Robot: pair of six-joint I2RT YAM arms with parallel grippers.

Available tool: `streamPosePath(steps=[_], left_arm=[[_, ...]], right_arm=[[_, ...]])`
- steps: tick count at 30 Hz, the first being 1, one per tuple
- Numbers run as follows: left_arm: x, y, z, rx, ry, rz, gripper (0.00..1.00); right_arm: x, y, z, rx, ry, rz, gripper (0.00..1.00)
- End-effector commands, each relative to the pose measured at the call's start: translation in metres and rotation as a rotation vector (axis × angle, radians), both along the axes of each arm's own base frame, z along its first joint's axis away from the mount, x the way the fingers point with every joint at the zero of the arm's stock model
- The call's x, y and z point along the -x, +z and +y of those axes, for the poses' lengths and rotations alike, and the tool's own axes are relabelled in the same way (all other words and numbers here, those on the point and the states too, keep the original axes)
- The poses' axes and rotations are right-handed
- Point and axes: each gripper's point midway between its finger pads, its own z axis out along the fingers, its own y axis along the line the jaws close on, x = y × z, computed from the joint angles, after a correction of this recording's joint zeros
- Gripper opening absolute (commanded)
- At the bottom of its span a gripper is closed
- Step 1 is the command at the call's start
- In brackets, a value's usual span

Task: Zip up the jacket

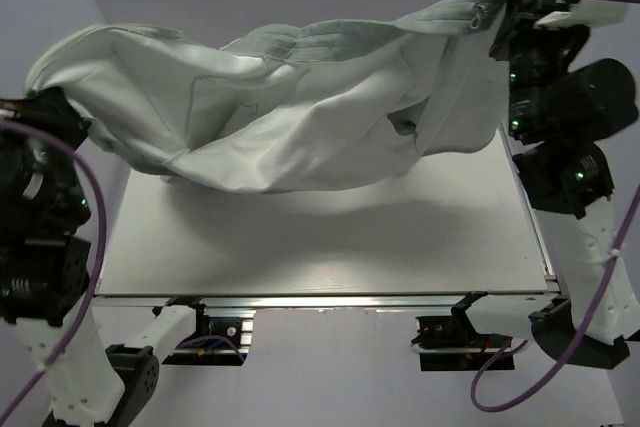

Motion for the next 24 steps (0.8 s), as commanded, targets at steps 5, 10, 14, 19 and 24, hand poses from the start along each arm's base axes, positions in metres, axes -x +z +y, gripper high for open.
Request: streamPosePath(steps=[5,10,14,19,24], left_arm=[[-0.054,-0.017,-0.022,-0.020,-0.117,0.071,0.00],[-0.133,-0.068,-0.042,-0.013,-0.206,0.213,0.00],[-0.181,-0.091,-0.042,-0.015,-0.191,0.322,0.00],[-0.212,-0.120,-0.043,-0.014,-0.190,0.393,0.00],[-0.210,-0.186,-0.066,0.043,-0.307,0.468,0.00]], right_arm=[[0.002,0.007,-0.002,-0.041,0.003,-0.026,0.00],[-0.066,-0.052,0.027,0.011,-0.050,0.114,0.00],[-0.123,-0.073,0.032,0.034,-0.036,0.227,0.00],[-0.183,-0.130,0.015,-0.053,-0.023,0.381,0.00],[-0.213,-0.259,0.016,-0.095,0.035,0.684,0.00]])
